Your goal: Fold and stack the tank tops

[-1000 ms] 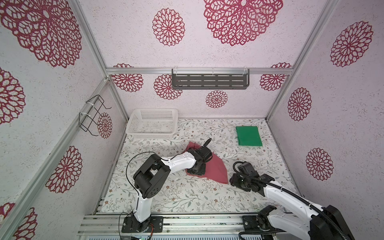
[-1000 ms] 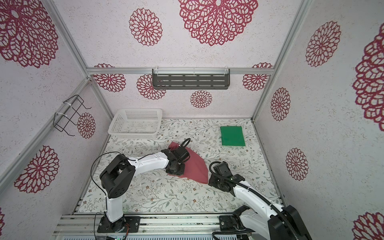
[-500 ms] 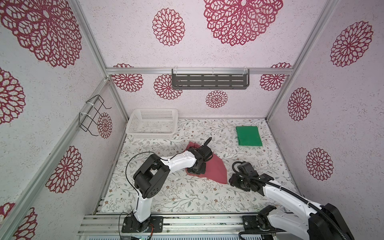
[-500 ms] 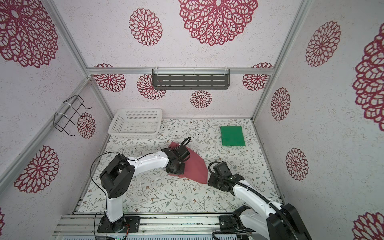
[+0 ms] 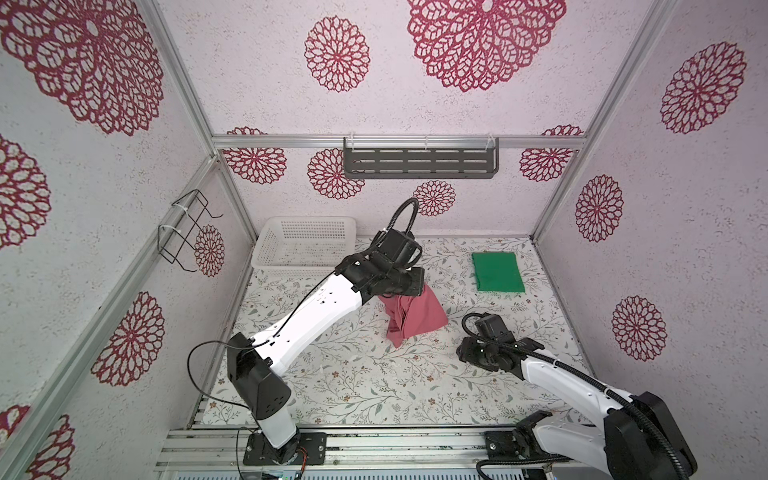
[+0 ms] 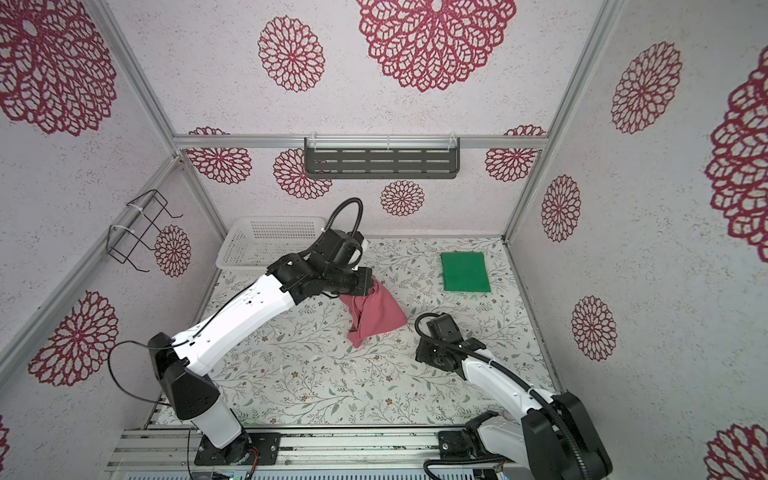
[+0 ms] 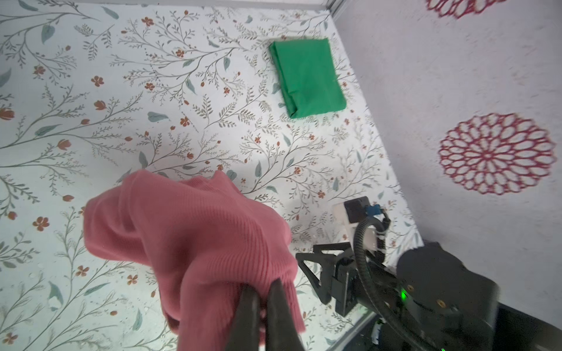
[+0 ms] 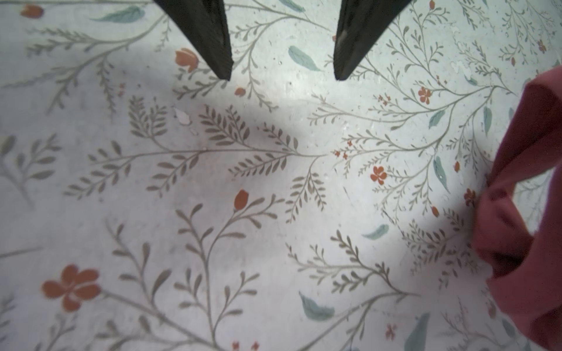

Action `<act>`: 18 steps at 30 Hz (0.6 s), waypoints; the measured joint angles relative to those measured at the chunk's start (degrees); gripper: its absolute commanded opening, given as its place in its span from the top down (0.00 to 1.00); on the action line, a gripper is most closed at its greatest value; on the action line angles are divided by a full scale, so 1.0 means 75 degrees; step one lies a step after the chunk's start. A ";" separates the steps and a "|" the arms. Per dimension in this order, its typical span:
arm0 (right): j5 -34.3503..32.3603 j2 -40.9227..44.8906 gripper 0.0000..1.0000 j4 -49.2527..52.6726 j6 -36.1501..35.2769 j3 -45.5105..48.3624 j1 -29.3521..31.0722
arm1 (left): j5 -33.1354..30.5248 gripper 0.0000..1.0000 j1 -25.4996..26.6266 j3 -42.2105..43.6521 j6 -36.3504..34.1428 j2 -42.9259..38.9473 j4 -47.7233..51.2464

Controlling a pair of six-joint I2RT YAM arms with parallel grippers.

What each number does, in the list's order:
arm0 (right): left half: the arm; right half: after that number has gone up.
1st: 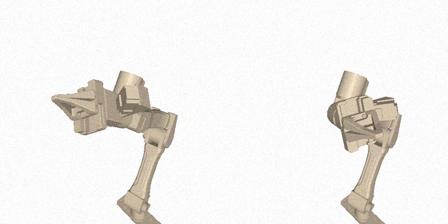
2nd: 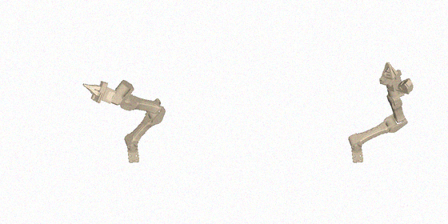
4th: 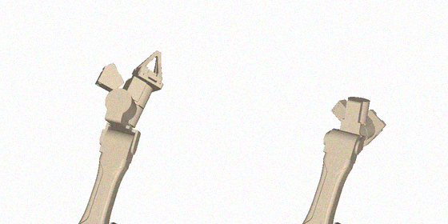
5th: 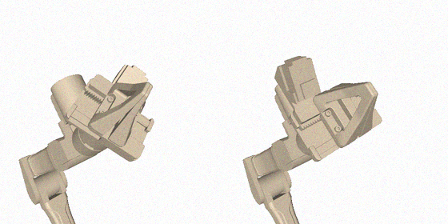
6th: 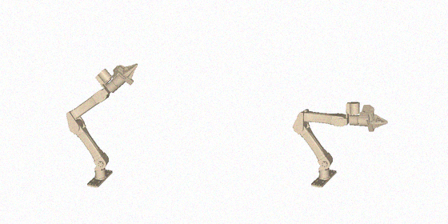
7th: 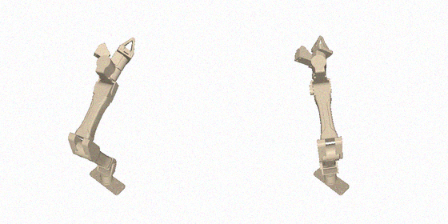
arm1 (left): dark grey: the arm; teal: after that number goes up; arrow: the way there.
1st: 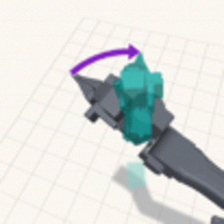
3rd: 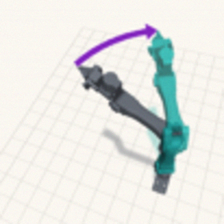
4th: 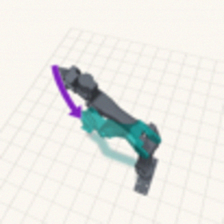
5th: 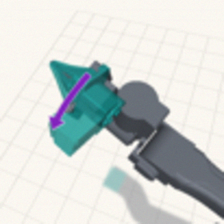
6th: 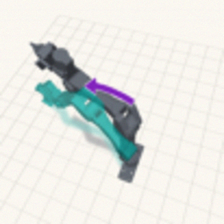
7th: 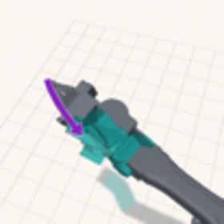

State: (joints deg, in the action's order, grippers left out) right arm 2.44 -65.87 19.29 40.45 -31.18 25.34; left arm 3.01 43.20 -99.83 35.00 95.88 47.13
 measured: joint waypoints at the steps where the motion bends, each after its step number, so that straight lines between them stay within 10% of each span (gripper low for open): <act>1: 0.0038 0.0000 0.43 -0.0017 -0.0067 -0.0041 -0.0108 | 0.0093 1.00 -0.0131 0.0370 0.0082 -0.0289 -0.0204; 11: 0.1306 -0.0224 0.41 -0.0303 -0.0414 -0.0087 -0.0207 | 0.0533 1.00 -0.0344 0.4861 0.1597 -0.1370 -0.2025; 18: 0.1918 0.0128 0.41 -0.0565 -0.0157 0.0393 -0.0050 | 0.0799 0.81 0.0102 0.5208 0.2066 -0.0603 -0.2576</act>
State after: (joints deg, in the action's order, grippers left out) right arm 16.82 -64.90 15.05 39.27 -28.23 24.97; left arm 8.99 43.97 -60.77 50.50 91.35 27.81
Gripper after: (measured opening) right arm 0.585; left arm 0.162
